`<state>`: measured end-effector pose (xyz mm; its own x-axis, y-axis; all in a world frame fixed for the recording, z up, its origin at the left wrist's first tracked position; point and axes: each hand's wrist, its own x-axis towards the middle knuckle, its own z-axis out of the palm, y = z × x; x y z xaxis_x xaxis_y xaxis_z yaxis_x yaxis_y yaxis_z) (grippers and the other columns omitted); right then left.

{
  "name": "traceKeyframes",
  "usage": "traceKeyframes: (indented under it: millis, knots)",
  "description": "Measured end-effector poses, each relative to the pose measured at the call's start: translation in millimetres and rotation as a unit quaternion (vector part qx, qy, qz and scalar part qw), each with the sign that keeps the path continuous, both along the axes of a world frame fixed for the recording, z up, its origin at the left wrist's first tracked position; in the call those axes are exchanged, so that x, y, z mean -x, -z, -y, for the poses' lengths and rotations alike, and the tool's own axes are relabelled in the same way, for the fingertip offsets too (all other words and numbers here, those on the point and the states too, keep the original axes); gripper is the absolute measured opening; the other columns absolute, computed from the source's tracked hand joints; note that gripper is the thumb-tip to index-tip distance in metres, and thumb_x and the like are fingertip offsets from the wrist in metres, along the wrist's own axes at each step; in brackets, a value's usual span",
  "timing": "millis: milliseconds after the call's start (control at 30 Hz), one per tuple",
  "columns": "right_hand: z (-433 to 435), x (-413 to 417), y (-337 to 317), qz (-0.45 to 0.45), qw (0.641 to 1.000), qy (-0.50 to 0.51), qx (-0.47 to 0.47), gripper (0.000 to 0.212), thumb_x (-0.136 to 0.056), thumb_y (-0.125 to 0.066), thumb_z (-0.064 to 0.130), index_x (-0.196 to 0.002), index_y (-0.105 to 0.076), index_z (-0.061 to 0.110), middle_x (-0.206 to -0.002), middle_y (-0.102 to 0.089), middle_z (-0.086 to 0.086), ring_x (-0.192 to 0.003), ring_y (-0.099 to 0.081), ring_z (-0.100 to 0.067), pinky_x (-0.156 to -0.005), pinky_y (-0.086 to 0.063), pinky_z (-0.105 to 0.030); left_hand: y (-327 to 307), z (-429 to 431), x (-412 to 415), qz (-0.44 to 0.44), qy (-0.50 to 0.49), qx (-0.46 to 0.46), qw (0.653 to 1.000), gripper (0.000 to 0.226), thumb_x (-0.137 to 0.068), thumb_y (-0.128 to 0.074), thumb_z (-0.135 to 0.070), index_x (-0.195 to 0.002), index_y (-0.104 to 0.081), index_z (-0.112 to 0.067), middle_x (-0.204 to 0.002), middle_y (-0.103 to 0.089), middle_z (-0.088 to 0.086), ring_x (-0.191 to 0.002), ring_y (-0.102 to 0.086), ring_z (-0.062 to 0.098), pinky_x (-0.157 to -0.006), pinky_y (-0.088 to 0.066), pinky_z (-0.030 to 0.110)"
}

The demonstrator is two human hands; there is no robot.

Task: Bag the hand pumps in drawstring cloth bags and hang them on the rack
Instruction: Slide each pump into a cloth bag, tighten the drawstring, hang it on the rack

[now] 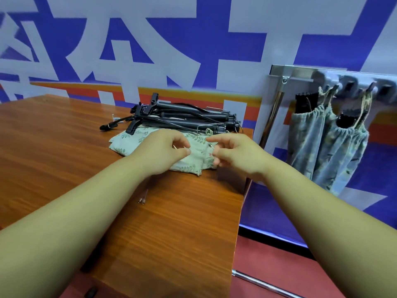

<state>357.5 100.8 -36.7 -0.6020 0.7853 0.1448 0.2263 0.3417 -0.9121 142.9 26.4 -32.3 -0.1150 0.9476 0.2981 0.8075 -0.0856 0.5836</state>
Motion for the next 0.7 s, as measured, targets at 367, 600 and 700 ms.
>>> traceKeyframes:
  millis: [367, 600, 700]
  knots:
    - [-79, 43, -6, -0.142, 0.973, 0.016, 0.179, 0.034, -0.101, -0.041, -0.007, -0.125, -0.061, 0.006, -0.091, -0.065, -0.007, -0.061, -0.058, -0.007, -0.055, -0.046, -0.018, 21, -48, 22, 0.032, -0.039, 0.020, 0.999, 0.014, -0.094, -0.069, -0.040, -0.107, -0.070, -0.034, -0.092, -0.067, -0.012, -0.074, -0.065, 0.015, -0.069, -0.052, 0.031]
    - [-97, 73, -19, 0.106, 0.986, 0.038, -0.124, 0.023, -0.103, -0.045, 0.026, -0.109, -0.066, 0.020, -0.075, -0.059, 0.014, -0.062, -0.050, -0.004, -0.064, -0.040, -0.023, 33, -58, 39, 0.077, -0.053, 0.023, 0.995, 0.012, -0.093, -0.070, -0.042, -0.103, -0.071, -0.036, -0.093, -0.066, -0.011, -0.078, -0.060, 0.006, -0.066, -0.043, 0.026]
    - [-115, 88, -13, 0.215, 0.919, 0.031, -0.328, 0.031, -0.107, -0.039, 0.026, -0.124, -0.063, 0.015, -0.122, -0.066, 0.002, -0.108, -0.059, -0.013, -0.091, -0.042, -0.026, 36, -60, 40, 0.071, -0.056, 0.023, 0.996, 0.013, -0.093, -0.069, -0.042, -0.105, -0.072, -0.036, -0.093, -0.067, -0.010, -0.083, -0.063, 0.010, -0.070, -0.048, 0.027]
